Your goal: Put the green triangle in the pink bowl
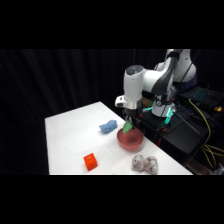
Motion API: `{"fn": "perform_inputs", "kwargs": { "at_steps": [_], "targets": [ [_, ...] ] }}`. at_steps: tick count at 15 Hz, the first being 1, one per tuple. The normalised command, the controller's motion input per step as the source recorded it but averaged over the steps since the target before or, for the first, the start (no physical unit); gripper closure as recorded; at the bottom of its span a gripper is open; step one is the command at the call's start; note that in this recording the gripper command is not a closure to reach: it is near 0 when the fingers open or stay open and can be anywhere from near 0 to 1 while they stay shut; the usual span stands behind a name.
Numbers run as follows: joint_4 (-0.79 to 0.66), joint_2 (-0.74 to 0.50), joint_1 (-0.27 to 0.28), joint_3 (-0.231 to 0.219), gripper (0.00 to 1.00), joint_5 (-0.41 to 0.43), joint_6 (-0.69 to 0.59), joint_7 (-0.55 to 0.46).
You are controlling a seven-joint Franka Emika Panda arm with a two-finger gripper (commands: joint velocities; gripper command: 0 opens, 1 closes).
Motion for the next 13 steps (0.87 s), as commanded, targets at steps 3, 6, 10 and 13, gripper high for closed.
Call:
{"fn": "perform_inputs", "kwargs": {
  "at_steps": [3,6,10,13],
  "targets": [
    [-0.09,-0.15,-0.004,0.033,0.0,-0.09,0.1,0.12],
    [-0.09,-0.17,-0.01,0.027,0.0,-0.09,0.08,0.12],
    [-0.11,-0.21,-0.013,0.024,0.0,-0.074,0.07,0.11],
    [-0.18,-0.24,-0.001,0.039,0.0,-0.065,0.09,0.14]
  ]
}}
